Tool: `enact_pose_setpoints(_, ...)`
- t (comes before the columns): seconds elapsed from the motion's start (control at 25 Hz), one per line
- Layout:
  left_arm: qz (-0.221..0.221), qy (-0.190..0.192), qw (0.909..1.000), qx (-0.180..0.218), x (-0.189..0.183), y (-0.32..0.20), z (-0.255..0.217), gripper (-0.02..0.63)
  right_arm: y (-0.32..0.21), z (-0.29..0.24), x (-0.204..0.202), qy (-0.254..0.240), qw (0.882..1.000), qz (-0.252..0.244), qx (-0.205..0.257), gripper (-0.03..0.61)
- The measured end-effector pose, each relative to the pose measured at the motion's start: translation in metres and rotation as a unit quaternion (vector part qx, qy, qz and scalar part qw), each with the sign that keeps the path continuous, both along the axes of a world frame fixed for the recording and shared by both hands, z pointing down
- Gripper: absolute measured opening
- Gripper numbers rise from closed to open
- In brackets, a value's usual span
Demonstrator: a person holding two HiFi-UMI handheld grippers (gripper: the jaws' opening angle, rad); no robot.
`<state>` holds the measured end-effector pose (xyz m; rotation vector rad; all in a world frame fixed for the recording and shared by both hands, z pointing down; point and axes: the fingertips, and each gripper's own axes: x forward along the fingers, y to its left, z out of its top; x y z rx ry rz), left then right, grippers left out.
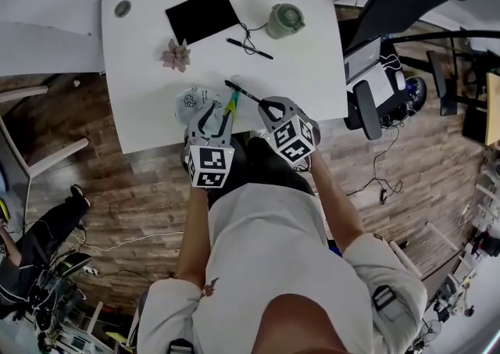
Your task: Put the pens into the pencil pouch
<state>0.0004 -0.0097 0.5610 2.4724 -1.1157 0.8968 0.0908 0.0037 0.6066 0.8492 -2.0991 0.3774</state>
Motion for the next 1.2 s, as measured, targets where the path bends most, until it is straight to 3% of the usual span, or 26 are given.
enact_pose_setpoints(0.56,-0.005,-0.113,0.9928,-0.04,-0.009,0.017,0.058,0.144,0.057,0.017,0.005,0.006,0.999,-0.029,-0.036,0.038)
enact_pose_setpoints(0.68,-0.021,-0.133,0.9899,-0.044,-0.015,0.015,0.066,0.069,0.064,0.021,0.005,0.011,0.998,-0.04,-0.045,0.038)
enact_pose_setpoints(0.76,-0.032,-0.131,0.9898,-0.045,-0.017,0.013,0.066,-0.002,0.067,0.023,0.004,0.016,0.997,-0.05,-0.051,0.038)
enact_pose_setpoints(1.2,-0.045,-0.077,0.9952,-0.039,-0.016,0.012,0.041,-0.003,0.061,0.028,-0.014,0.043,0.992,-0.102,-0.066,0.038)
